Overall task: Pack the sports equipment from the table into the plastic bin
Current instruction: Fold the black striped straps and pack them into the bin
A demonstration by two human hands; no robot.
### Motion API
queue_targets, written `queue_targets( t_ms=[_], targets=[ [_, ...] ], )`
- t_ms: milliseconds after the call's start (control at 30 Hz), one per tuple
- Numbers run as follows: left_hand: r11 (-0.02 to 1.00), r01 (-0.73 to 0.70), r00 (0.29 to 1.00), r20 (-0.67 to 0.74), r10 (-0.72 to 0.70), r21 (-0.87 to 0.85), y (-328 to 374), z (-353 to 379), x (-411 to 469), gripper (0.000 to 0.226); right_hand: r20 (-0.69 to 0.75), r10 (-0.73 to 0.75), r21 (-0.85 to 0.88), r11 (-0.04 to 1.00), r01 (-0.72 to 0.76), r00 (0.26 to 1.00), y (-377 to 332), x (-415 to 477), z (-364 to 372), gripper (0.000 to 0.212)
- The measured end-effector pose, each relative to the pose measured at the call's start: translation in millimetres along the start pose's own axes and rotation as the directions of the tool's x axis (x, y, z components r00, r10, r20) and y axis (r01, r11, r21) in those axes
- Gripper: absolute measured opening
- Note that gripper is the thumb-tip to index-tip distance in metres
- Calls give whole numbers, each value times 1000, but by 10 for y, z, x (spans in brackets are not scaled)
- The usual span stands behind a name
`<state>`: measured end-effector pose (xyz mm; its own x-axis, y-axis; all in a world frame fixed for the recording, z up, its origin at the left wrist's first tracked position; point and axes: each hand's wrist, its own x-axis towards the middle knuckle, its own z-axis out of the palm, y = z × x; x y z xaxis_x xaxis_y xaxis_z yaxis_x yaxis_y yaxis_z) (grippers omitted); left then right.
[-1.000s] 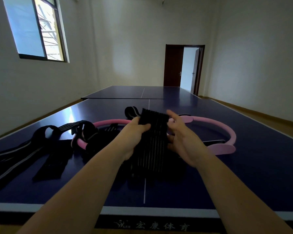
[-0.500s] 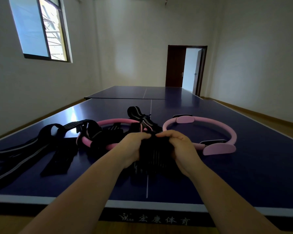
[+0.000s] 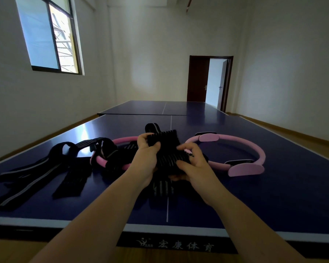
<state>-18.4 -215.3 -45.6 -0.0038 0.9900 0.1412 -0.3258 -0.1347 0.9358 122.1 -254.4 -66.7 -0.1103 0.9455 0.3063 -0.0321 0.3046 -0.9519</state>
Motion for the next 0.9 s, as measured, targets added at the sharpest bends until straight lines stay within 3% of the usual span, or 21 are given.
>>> queue_targets(
  t_ms=[133, 233, 333, 433, 567, 667, 767, 900],
  targets=[
    [997, -18, 1000, -13, 19, 76, -24, -7, 26, 23, 91, 46, -76, 996, -40, 995, -31, -55, -75, 9],
    [998, 10, 1000, -29, -8, 57, -51, -13, 85, 24, 150, 3, -276, 960, 39, 989, -21, -86, -153, 29],
    [998, 55, 998, -40, -54, 33, -78, 15, 148, 25, 86, -186, -477, 855, 204, 979, 55, -38, -197, 28],
    [991, 133, 990, -42, -132, 2, -133, 78, 219, 29, -23, -435, -675, 671, 307, 900, 170, 54, -243, 18],
    [977, 215, 977, -14, -215, -11, -188, 108, 271, 31, 167, -513, -679, 560, 476, 842, 127, 47, -281, 18],
    [965, 257, 966, -12, -258, -51, -197, 120, 240, 29, 246, -458, -598, 622, 506, 854, 40, -38, -315, 23],
    [955, 267, 964, 33, -265, -130, -213, 133, 189, 26, 106, -252, -436, 857, 273, 962, 16, -57, -321, 24],
    [949, 287, 956, 111, -273, -135, -217, 172, 66, 32, -106, -192, -348, 926, 145, 976, 27, 60, -322, 15]
  ],
)
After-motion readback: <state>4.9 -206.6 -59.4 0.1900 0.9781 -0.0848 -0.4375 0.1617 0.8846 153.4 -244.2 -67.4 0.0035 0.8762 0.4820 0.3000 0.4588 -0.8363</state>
